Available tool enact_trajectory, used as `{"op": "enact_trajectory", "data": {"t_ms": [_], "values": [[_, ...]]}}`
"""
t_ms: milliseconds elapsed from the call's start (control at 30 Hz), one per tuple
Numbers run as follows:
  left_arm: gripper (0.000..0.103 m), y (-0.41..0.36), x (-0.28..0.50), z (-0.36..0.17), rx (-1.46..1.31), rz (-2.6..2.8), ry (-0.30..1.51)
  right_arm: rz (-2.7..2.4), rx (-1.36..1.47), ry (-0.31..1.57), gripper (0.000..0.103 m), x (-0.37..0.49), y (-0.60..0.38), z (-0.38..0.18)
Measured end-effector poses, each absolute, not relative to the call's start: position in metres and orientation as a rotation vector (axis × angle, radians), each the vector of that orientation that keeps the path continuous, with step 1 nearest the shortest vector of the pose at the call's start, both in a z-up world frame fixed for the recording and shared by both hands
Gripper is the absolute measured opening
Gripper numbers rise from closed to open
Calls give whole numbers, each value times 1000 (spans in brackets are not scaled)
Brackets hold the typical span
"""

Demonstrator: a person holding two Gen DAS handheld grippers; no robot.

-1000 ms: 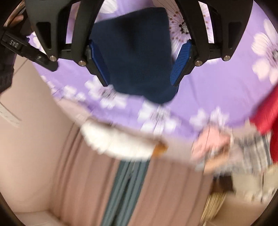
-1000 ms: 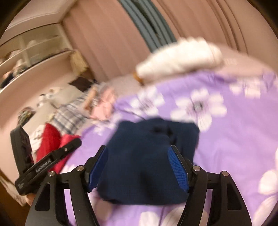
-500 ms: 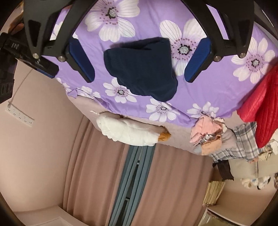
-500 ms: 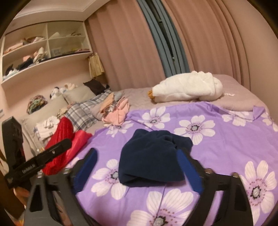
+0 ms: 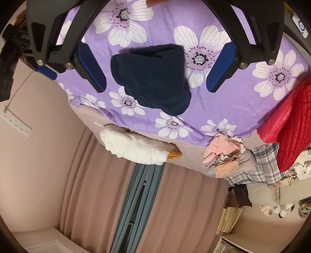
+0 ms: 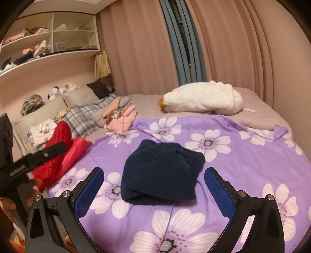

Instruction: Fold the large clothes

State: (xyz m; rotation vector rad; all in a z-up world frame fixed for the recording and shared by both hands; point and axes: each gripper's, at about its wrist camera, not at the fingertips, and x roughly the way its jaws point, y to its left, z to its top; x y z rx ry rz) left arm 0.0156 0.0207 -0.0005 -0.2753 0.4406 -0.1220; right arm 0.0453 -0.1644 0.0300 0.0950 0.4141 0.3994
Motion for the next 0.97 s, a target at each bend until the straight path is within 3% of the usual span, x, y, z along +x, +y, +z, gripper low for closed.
{"op": "enact_trajectory", "data": {"t_ms": [967], "values": [[103,21,9,6,-261,-102,396,346,100,419,102,45,-172,31]]}}
